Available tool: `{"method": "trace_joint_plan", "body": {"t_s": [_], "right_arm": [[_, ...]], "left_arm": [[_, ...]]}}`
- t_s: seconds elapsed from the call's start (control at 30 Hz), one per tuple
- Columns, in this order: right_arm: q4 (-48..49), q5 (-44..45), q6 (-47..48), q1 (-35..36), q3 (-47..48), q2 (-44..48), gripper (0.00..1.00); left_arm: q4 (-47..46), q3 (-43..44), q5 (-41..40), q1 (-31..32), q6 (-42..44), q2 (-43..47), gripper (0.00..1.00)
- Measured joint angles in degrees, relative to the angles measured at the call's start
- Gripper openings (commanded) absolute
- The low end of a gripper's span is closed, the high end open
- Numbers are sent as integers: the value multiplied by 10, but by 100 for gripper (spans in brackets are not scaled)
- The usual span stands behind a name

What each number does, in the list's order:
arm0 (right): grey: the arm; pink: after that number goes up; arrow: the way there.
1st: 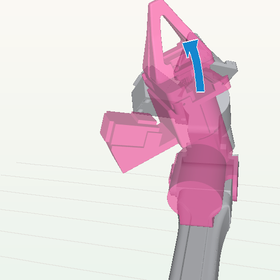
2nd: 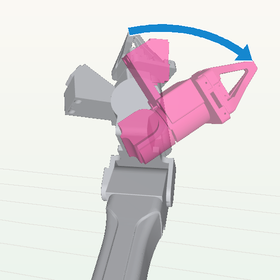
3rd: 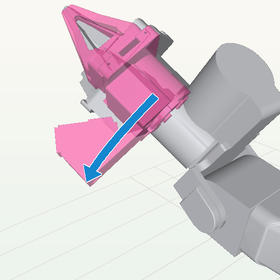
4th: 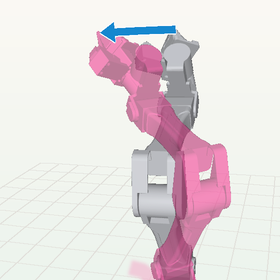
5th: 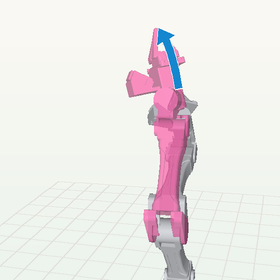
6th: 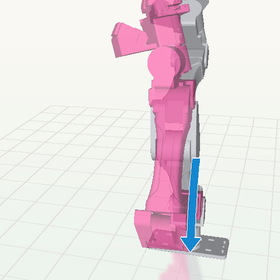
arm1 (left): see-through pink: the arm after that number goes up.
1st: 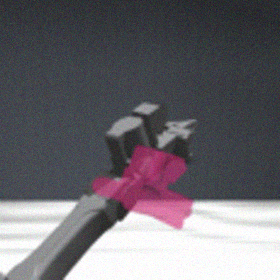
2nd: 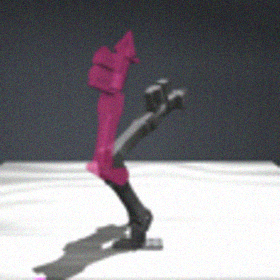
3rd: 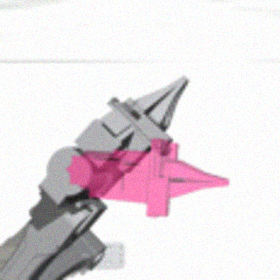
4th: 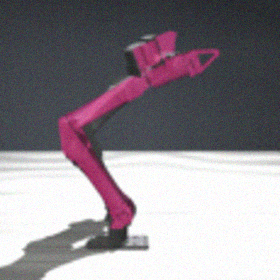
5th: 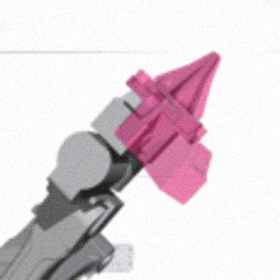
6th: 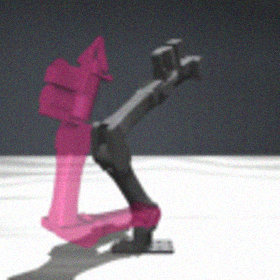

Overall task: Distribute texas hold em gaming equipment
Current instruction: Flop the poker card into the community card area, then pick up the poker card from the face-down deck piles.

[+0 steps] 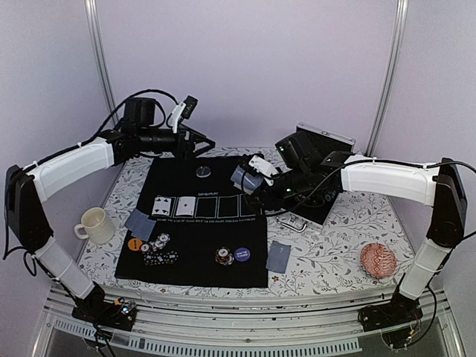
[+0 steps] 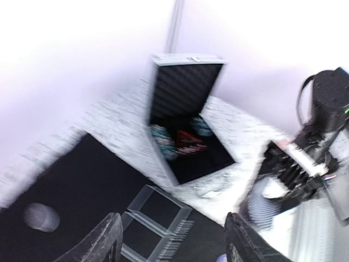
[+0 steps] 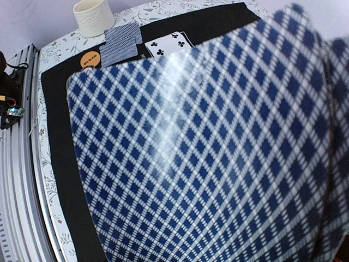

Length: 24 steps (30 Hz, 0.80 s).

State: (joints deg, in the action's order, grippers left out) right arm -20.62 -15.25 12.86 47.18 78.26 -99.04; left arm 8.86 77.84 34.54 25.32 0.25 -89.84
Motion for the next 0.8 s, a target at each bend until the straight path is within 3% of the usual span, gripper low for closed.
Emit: {"method": "trace_joint_plan", "body": {"t_s": [0.23,0.53,0.8], "right_arm": [[-4,1,0,3,9,0,37],[-5,1,0,9,21,-1,37],[-12,2,0,10,21,-10,37]], "left_arm": [[14,-5,47,70,-94,-46,76],[38,3,59,85,-98,-69,64],[65,28,28,92,-95,-90,35]]}}
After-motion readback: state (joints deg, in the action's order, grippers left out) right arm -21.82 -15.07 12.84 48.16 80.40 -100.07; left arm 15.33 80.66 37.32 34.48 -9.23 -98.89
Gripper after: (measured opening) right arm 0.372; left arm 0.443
